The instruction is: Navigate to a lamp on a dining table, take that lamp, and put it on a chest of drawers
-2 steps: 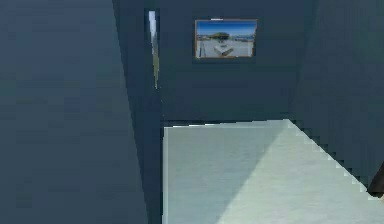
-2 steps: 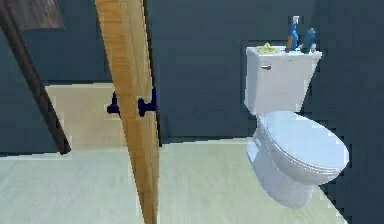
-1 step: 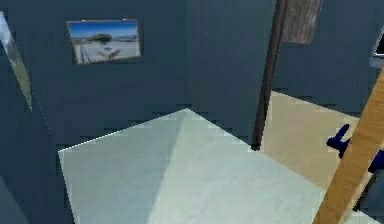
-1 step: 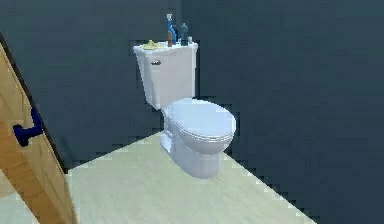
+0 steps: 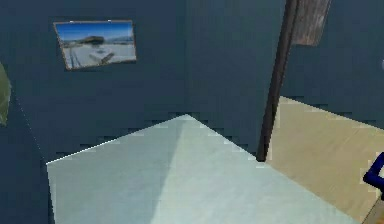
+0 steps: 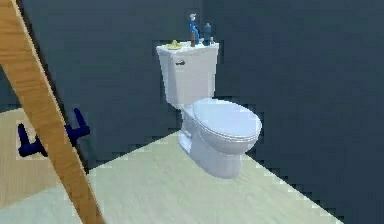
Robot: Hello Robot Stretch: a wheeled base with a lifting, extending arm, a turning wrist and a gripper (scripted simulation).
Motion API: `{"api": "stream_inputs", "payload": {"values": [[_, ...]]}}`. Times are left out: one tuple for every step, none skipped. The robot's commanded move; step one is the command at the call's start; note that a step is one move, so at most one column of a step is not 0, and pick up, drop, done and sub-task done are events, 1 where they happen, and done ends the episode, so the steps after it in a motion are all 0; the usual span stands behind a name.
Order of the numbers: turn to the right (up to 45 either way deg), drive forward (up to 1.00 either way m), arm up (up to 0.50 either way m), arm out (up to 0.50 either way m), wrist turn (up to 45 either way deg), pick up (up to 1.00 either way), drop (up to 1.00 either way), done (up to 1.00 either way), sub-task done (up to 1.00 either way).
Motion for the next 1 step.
{"api": "stream_inputs", "payload": {"values": [[45.0,0.0,0.0,0.0,0.0,0.0,0.0,0.0,0.0]]}}
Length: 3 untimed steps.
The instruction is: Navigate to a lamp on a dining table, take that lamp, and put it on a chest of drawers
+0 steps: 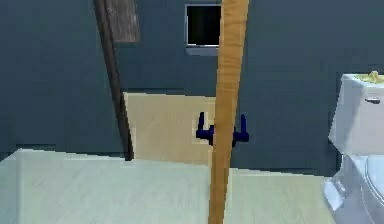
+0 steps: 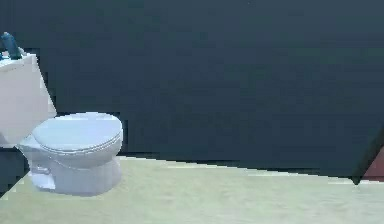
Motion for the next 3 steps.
{"api": "stream_inputs", "payload": {"values": [[45.0,0.0,0.0,0.0,0.0,0.0,0.0,0.0,0.0],[45.0,0.0,0.0,0.0,0.0,0.0,0.0,0.0,0.0],[6.0,0.0,0.0,0.0,0.0,0.0,0.0,0.0,0.0]]}}
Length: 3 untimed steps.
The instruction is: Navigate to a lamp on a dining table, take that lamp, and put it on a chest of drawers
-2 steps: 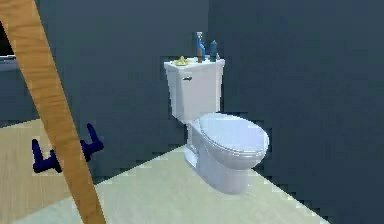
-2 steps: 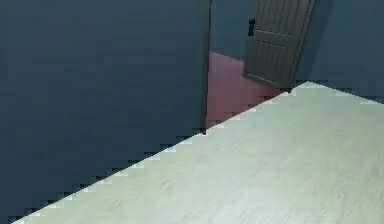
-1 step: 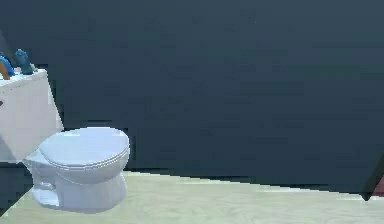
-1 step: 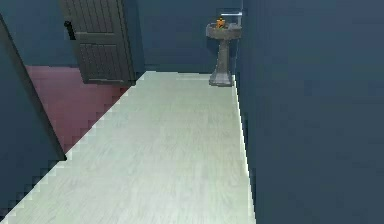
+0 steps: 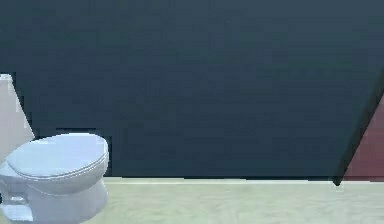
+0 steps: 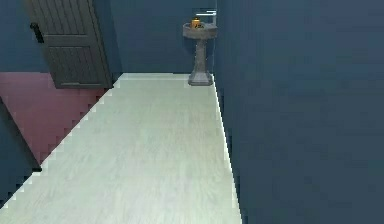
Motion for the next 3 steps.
{"api": "stream_inputs", "payload": {"values": [[0.0,0.15,0.0,0.0,0.0,0.0,0.0,0.0,0.0],[-45.0,0.0,0.0,0.0,0.0,0.0,0.0,0.0,0.0],[-45.0,0.0,0.0,0.0,0.0,0.0,0.0,0.0,0.0]]}}
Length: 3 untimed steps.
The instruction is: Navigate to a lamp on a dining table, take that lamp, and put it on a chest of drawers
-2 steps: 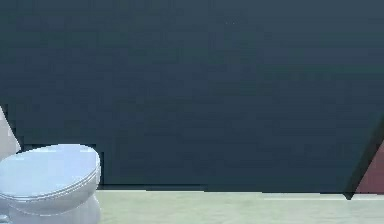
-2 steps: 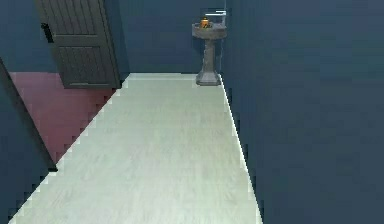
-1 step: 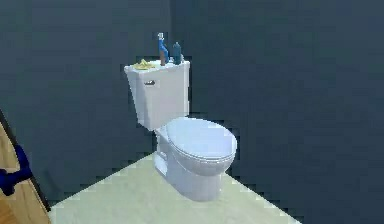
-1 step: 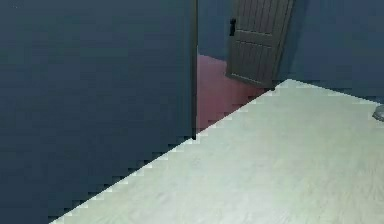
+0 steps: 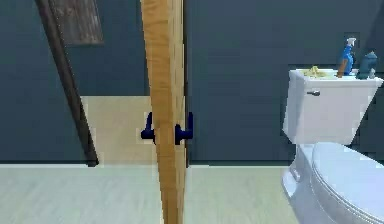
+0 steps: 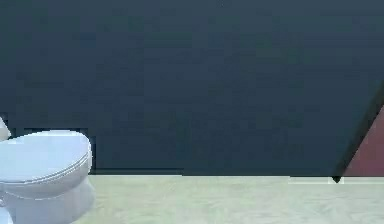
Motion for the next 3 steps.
{"api": "stream_inputs", "payload": {"values": [[-42.0,0.0,0.0,0.0,0.0,0.0,0.0,0.0,0.0],[0.0,0.4,0.0,0.0,0.0,0.0,0.0,0.0,0.0],[-3.0,0.0,0.0,0.0,0.0,0.0,0.0,0.0,0.0]]}}
